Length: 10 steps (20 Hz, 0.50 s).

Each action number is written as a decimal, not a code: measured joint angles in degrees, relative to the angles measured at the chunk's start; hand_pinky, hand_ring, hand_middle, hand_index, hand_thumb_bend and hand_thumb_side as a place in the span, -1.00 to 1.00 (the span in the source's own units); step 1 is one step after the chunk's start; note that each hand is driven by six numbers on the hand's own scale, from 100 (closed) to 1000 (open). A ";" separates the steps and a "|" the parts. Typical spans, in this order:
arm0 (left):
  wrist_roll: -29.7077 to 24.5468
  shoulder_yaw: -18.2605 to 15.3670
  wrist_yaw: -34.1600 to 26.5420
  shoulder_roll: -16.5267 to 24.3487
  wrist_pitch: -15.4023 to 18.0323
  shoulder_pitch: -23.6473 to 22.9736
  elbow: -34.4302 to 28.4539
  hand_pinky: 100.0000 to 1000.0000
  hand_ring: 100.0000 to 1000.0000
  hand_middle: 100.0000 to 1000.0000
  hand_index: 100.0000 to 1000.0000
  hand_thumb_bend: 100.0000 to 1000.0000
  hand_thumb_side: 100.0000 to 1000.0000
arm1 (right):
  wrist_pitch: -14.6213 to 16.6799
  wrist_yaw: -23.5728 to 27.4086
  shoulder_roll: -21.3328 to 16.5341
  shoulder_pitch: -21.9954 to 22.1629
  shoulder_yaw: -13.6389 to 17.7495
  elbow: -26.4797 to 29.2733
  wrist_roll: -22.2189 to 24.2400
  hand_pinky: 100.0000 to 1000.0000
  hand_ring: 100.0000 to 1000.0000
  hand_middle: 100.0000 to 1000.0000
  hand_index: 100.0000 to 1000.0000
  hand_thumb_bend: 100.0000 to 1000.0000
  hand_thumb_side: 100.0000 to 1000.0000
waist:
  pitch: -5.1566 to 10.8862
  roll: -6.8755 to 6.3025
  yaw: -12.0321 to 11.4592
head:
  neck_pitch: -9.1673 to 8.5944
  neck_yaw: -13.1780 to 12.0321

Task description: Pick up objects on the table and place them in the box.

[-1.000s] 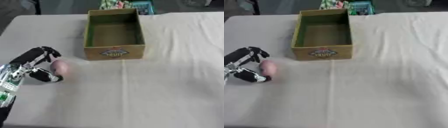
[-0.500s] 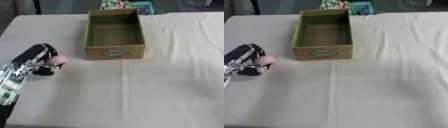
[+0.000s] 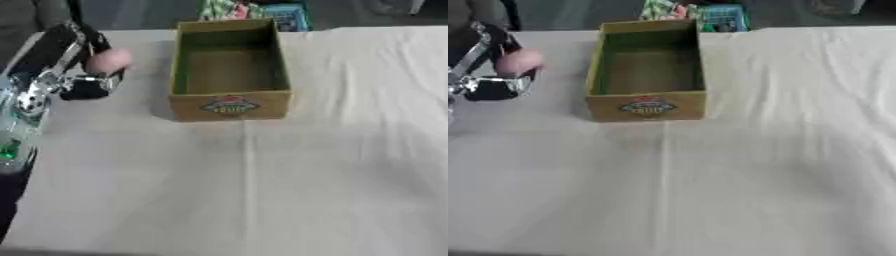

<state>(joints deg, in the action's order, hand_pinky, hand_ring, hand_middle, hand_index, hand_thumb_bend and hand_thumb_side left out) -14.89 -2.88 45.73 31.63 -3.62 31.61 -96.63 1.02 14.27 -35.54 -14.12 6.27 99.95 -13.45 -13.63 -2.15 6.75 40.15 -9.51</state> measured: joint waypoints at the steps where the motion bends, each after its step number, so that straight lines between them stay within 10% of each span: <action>1: 0.21 0.66 0.86 -0.41 0.08 1.91 1.23 -0.11 -0.44 -0.31 -0.09 -1.00 -1.00 | -0.01 0.01 0.01 -0.01 -0.11 0.00 0.12 0.20 0.35 0.36 0.64 -1.00 -0.61 | 0.04 0.01 0.28 | 0.00 -0.08; 10: 7.15 6.41 10.50 -8.10 0.94 14.42 21.44 -0.03 -0.28 -0.17 0.05 -1.00 -1.00 | -0.16 0.22 0.49 -0.50 -0.96 -0.01 0.98 0.20 0.35 0.36 0.64 -1.00 -0.62 | 0.05 -0.19 2.33 | 0.03 -1.15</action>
<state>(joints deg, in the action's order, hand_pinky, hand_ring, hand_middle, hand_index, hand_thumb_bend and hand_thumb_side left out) -7.74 3.53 56.23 23.53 -2.68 46.03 -75.19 0.86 14.49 -35.05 -14.62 5.31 99.95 -12.47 -13.58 -2.34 9.09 40.18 -10.66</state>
